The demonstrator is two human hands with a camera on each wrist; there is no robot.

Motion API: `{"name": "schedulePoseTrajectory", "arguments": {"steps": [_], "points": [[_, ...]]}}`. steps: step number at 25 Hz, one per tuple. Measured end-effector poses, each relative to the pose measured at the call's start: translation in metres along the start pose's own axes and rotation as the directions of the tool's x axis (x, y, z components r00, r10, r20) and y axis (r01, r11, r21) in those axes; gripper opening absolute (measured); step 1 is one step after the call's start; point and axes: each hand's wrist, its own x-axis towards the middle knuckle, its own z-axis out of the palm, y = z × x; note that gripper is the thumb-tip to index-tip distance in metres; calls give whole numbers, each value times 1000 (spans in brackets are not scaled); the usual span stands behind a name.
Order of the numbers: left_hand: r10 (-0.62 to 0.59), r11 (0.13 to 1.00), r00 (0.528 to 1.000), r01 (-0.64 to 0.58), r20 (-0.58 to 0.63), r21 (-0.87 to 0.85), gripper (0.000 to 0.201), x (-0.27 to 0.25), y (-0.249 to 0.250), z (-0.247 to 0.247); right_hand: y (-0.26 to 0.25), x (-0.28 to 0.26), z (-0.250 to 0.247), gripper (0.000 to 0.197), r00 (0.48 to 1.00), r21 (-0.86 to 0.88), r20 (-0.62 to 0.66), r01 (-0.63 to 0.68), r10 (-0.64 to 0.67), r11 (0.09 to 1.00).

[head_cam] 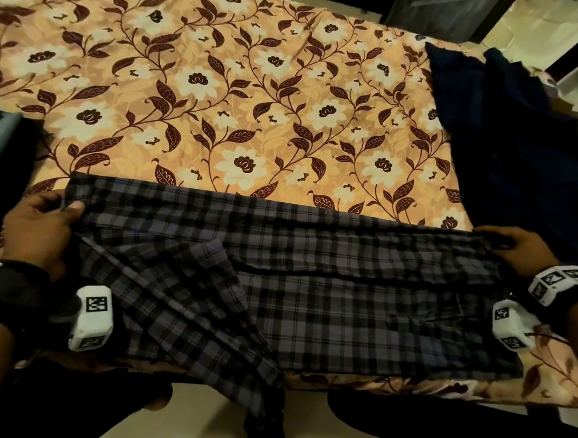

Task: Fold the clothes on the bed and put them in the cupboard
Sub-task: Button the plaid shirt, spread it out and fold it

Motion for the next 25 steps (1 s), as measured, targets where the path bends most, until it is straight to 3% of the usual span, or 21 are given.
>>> {"name": "schedulePoseTrajectory", "arguments": {"steps": [2, 4, 10, 11, 13, 16, 18, 20, 21, 22, 25], "points": [[27, 1000, 1000, -27, 5, 0, 23, -2, 0, 0, -2, 3, -3, 32, 997, -12, -75, -4, 4, 1000], [31, 999, 1000, -31, -1, -10, 19, -1, -3, -2, 1, 10, -3, 39, 991, 7, -126, -34, 35, 999], [-1, 1000, 999, 1, 32, 12, 6, 22, -20, -19, 7, 18, 11, 31, 988, -56, -143, -60, 52, 997], [6, 999, 999, -8, 51, 40, 14, 26, -22, -25, 1, 17, 14, 21, 987, -69, -152, -53, 42, 996], [-33, 996, 998, 29, 45, 84, 52, 42, -36, -34, -6, 14, 15, 8, 978, -81, -202, -69, 51, 994], [26, 990, 999, -29, 26, 137, 57, 67, -56, -43, -17, -5, 4, 26, 962, -178, -274, -57, 6, 982], [7, 986, 1000, -12, 29, 169, 62, 42, -36, -31, -21, -28, -1, 46, 988, -293, -118, -131, 100, 947], [4, 983, 996, -19, 84, 181, 38, 33, -22, -22, -20, -47, 3, 49, 977, -206, 32, -199, 210, 958], [27, 978, 995, -45, 91, 203, 21, 25, -16, -19, -20, -54, 8, 42, 972, -110, 53, -224, 231, 968], [43, 977, 998, -51, 45, 207, 16, 32, -20, -17, -19, -58, 9, 33, 970, -11, 40, -241, 241, 970], [-12, 989, 1000, 11, 5, 148, 34, 62, -30, -24, -20, -61, 12, 29, 958, 124, -31, -280, 286, 952]]}}
